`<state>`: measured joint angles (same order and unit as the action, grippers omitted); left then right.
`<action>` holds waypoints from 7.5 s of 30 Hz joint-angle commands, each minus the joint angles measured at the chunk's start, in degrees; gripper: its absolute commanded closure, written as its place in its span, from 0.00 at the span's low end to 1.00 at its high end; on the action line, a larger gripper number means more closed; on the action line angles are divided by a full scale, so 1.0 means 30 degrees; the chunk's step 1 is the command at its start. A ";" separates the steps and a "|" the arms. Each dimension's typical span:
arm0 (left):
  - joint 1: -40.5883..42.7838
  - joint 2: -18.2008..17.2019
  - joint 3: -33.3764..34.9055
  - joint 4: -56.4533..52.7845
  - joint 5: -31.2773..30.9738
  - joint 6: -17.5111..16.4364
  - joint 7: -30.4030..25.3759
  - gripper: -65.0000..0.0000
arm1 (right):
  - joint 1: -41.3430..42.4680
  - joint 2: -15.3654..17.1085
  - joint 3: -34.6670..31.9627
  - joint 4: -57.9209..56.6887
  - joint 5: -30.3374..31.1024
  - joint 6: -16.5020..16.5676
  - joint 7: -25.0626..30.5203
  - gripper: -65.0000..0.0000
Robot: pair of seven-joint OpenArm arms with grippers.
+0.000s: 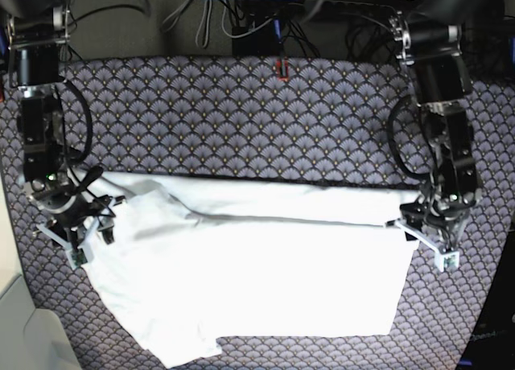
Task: Fold the T-shirt properly
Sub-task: 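Lower the folded edge onto the shirt and release both grippers, then regrasp the folded edge and drag it back toward the robot, then lay the shirt flat and open both grippers, raising them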
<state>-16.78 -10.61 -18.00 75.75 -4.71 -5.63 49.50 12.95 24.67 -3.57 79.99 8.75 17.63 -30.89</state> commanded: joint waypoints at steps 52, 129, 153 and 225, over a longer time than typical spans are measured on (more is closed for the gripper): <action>0.0273 0.0211 -0.2132 -0.2552 0.0120 0.0191 -0.3004 0.59 | -0.3071 0.0350 0.1792 0.1954 -0.0002 -0.0059 0.0643 0.43; 0.0888 0.0240 -0.2103 -0.2171 -0.0056 0.0045 -0.1627 0.99 | -0.7027 0.1551 0.2876 0.2159 -0.0002 -0.0030 0.3280 1.00; 0.1475 -0.1049 -0.2103 0.4275 -0.0056 0.0015 0.4058 0.99 | -0.8668 0.2577 0.6715 0.6935 0.0027 0.2930 0.1727 1.00; 1.0295 -0.1342 -0.2249 0.6180 0.0061 -0.0014 0.3883 0.99 | -1.4646 0.0701 0.8268 0.5499 -0.0002 0.5567 0.3368 1.00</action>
<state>14.06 -13.80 -24.34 93.76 -5.78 -6.04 59.75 -30.85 25.80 20.73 95.57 8.75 34.70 -21.54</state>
